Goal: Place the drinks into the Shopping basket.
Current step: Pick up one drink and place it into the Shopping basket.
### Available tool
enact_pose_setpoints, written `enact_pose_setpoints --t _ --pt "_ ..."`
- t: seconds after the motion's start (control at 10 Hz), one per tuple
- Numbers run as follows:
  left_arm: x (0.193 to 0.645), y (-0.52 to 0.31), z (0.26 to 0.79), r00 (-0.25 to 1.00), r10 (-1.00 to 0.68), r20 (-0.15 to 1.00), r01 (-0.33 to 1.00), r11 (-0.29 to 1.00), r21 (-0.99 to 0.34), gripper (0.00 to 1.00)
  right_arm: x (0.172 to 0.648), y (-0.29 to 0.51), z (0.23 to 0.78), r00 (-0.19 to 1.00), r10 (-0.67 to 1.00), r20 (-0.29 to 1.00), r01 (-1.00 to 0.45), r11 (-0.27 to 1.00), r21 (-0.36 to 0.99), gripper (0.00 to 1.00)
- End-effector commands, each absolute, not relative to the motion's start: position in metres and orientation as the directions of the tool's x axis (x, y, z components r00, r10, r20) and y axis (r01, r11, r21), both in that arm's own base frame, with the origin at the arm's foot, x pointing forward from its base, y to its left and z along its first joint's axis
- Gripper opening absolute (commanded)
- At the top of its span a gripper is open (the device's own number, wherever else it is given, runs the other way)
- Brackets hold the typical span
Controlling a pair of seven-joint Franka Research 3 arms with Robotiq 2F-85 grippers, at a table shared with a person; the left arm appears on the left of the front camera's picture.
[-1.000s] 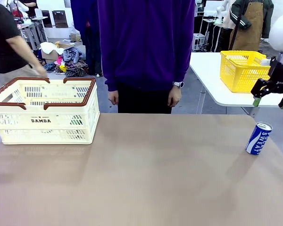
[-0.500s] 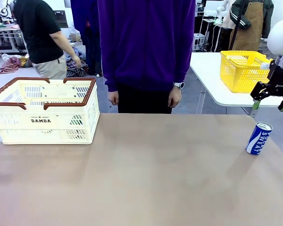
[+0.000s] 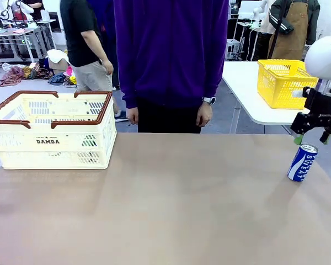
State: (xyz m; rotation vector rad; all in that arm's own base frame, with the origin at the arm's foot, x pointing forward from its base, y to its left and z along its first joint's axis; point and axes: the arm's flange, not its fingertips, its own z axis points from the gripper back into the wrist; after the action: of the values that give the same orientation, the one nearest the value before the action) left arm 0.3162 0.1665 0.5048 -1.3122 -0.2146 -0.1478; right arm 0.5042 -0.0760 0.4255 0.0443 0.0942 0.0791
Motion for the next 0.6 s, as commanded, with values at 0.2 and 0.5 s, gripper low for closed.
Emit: enact_pose_setpoints --t 0.2,0.5 --pt "0.314 0.165 0.507 0.972 0.012 0.234 0.224 0.246 -0.943 1.00 0.508 -0.076 0.399 0.978 0.185 -0.099 -0.184 0.983 0.017 1.00" --pt "0.314 0.165 0.507 0.972 0.012 0.234 0.224 0.246 -0.943 1.00 0.510 -0.074 0.387 0.975 0.169 -0.143 -0.166 0.986 0.033 1.00"
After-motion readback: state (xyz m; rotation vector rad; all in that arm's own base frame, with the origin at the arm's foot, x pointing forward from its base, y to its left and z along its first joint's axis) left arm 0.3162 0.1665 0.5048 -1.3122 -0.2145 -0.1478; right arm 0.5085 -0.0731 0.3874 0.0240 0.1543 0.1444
